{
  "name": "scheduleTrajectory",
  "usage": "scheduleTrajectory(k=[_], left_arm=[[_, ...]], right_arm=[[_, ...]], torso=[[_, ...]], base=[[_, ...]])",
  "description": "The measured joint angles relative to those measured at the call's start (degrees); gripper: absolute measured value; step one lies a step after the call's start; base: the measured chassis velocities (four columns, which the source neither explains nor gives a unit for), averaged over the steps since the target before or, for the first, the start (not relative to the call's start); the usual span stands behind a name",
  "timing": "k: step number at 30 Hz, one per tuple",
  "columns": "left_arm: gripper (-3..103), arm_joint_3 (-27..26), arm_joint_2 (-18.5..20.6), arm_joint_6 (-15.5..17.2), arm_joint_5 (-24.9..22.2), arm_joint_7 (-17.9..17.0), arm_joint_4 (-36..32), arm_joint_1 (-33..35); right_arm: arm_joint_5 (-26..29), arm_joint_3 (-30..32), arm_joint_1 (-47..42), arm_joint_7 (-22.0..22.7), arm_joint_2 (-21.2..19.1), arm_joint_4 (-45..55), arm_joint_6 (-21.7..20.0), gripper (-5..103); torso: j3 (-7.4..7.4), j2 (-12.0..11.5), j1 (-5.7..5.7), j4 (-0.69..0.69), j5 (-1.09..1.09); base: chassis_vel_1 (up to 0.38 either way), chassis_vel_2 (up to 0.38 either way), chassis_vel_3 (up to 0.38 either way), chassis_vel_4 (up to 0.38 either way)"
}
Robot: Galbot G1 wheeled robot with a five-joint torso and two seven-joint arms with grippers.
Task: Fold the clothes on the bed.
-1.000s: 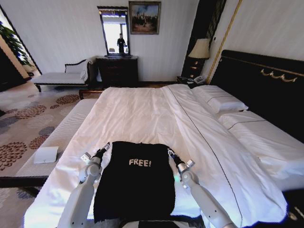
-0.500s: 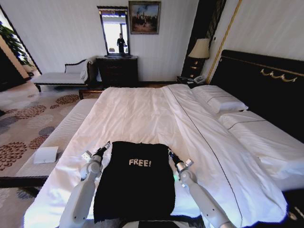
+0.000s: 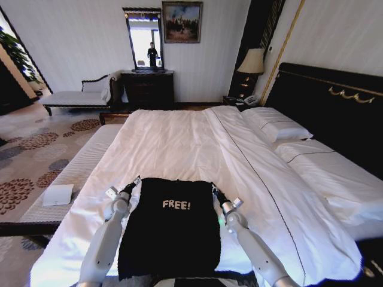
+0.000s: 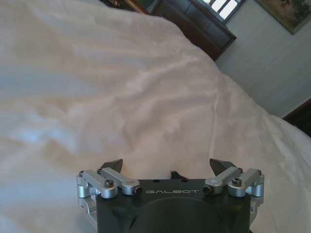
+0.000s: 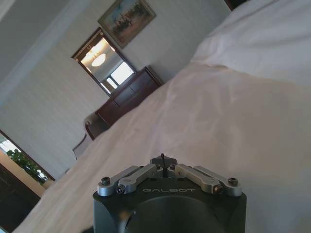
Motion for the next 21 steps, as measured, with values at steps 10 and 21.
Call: scheduleTrajectory(k=[10,21], left_arm=[[100,2.5,-2.4,1.1,0.2,-0.4,8.2,-6.4],[81,2.9,-2.4,0.0,1.7,2.0,7.7,-5.2]], right_arm=[[-1.6,0.2,-1.6,0.2,-0.5,1.7,0.2,0],[-2.7,0.3,-2.0,1.0,-0.2,1.8,0.5,0]], torso=[[0.0,0.0,0.0,-0.01,0.0],[0.0,0.0,0.0,0.0,-0.01]], base=[[0.0,0.0,0.0,0.0],[0.0,0.0,0.0,0.0]])
